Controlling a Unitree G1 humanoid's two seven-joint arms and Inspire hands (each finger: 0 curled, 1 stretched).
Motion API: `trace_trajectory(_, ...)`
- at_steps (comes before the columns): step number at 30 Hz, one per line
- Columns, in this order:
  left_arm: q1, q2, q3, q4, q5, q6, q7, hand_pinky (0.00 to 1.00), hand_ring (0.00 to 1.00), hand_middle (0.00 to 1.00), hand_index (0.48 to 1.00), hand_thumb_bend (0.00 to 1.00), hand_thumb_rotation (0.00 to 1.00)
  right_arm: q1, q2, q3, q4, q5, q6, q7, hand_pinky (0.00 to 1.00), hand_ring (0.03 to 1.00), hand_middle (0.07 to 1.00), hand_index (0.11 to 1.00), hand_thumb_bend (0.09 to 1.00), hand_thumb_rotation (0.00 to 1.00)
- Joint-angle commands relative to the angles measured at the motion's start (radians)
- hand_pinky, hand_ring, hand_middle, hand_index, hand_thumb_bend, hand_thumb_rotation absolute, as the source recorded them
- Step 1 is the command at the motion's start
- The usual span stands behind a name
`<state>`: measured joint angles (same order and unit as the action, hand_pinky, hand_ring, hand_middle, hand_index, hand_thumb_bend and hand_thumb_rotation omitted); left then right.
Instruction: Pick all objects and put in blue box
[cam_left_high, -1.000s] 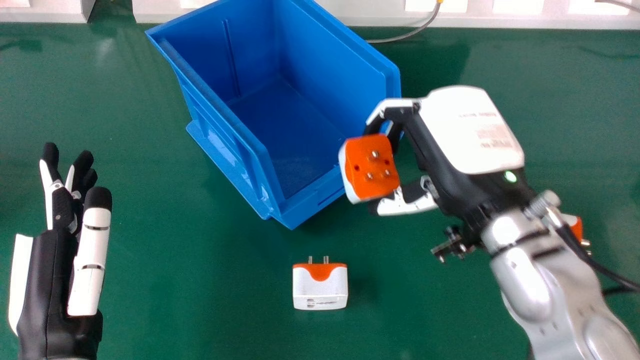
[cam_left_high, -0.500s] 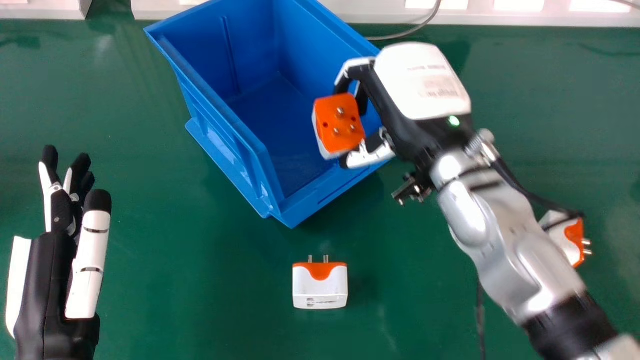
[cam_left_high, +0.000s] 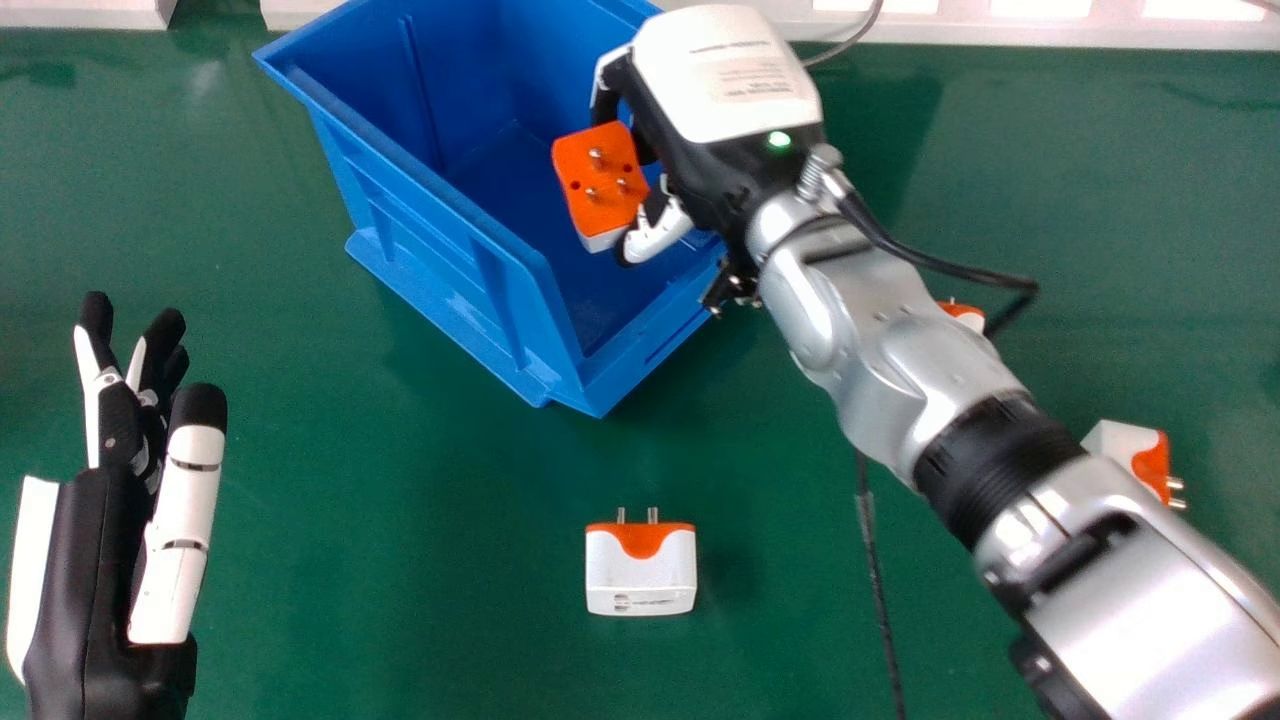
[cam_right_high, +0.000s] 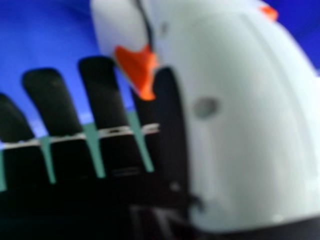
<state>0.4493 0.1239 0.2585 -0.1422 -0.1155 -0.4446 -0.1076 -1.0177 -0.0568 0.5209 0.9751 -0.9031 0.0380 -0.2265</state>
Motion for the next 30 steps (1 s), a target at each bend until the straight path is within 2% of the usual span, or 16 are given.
trace_trajectory(1,0.009,-0.004,-0.002,-0.028,0.011,-0.005,0.002,0.98,0.98,0.97,0.979,0.48,0.86,-0.095,0.019,0.016,0.032,0.0,0.028,0.006,0.23,0.281,0.41,0.517,0.509,0.0)
trace_trajectory(5,0.011,-0.01,-0.005,-0.031,0.017,-0.007,0.008,0.99,0.98,0.97,0.977,0.45,0.86,-0.133,0.04,0.044,0.074,0.003,0.043,-0.001,0.22,0.268,0.41,0.51,0.511,0.0)
trace_trajectory(8,0.016,-0.012,-0.002,-0.033,0.023,-0.004,0.01,0.99,0.98,0.98,0.978,0.44,0.87,-0.144,0.049,0.053,0.068,0.011,0.059,0.025,0.19,0.246,0.399,0.513,0.51,0.0)
trace_trajectory(9,0.014,-0.012,-0.001,-0.032,0.024,-0.004,0.01,0.99,0.98,0.98,0.978,0.43,0.87,-0.145,0.051,0.056,0.065,0.012,0.061,0.03,0.18,0.24,0.413,0.507,0.512,0.0)
trace_trajectory(11,0.008,-0.013,-0.001,-0.029,0.019,-0.002,0.008,0.99,0.99,0.98,0.98,0.46,0.87,-0.147,0.053,0.057,0.059,0.016,0.062,0.033,0.17,0.225,0.454,0.488,0.519,0.0)
trace_trajectory(14,-0.001,-0.012,0.001,-0.017,0.023,-0.015,0.007,0.99,0.99,0.98,0.978,0.47,0.88,-0.155,0.057,0.07,0.057,0.012,0.068,0.05,0.16,0.213,0.466,0.484,0.522,0.0)
trace_trajectory(16,-0.004,-0.013,0.001,-0.015,0.02,-0.014,0.006,0.99,0.99,0.98,0.977,0.47,0.88,-0.17,0.063,0.085,0.071,0.001,0.082,0.059,0.14,0.196,0.468,0.483,0.523,0.0)
trace_trajectory(17,-0.005,-0.015,0.0,-0.015,0.011,-0.012,0.003,0.98,0.98,0.98,0.975,0.49,0.87,-0.176,0.065,0.088,0.076,0.002,0.083,0.06,0.12,0.179,0.468,0.482,0.524,0.0)
trace_trajectory(18,-0.005,-0.015,0.0,-0.013,0.01,-0.012,0.002,0.99,0.99,0.98,0.975,0.48,0.86,-0.18,0.066,0.091,0.08,0.004,0.082,0.056,0.12,0.181,0.469,0.481,0.524,0.0)
trace_trajectory(20,-0.006,-0.015,-0.002,-0.013,-0.001,-0.006,-0.005,0.99,0.99,0.98,0.978,0.46,0.84,-0.193,0.071,0.099,0.092,0.003,0.082,0.059,0.12,0.179,0.469,0.48,0.526,0.0)
trace_trajectory(21,-0.005,-0.015,-0.001,-0.012,0.013,-0.009,0.0,1.0,0.99,0.98,0.977,0.47,0.83,-0.203,0.076,0.105,0.104,0.0,0.087,0.061,0.11,0.17,0.469,0.48,0.527,0.0)
trace_trajectory(24,-0.001,-0.018,-0.003,-0.017,0.031,-0.013,0.007,0.98,0.98,0.97,0.971,0.47,0.85,-0.226,0.089,0.109,0.134,0.011,0.091,0.073,0.13,0.189,0.469,0.478,0.53,0.0)
trace_trajectory(25,0.0,-0.02,-0.003,-0.017,0.034,-0.017,0.01,0.98,0.98,0.97,0.972,0.47,0.86,-0.232,0.091,0.106,0.143,0.019,0.084,0.077,0.14,0.204,0.439,0.486,0.527,0.0)
trace_trajectory(26,0.002,-0.022,-0.003,-0.019,0.037,-0.016,0.012,0.97,0.98,0.97,0.971,0.46,0.87,-0.237,0.094,0.104,0.15,0.023,0.082,0.08,0.14,0.212,0.448,0.484,0.528,0.0)
trace_trajectory(28,0.005,-0.024,-0.003,-0.024,0.035,-0.017,0.011,0.97,0.98,0.97,0.973,0.47,0.87,-0.241,0.098,0.104,0.161,0.029,0.076,0.074,0.16,0.221,0.436,0.488,0.526,0.0)
trace_trajectory(30,0.009,-0.027,-0.002,-0.027,0.046,-0.018,0.017,0.96,0.97,0.97,0.972,0.46,0.88,-0.231,0.092,0.1,0.153,0.042,0.055,0.056,0.18,0.245,0.407,0.5,0.521,0.0)
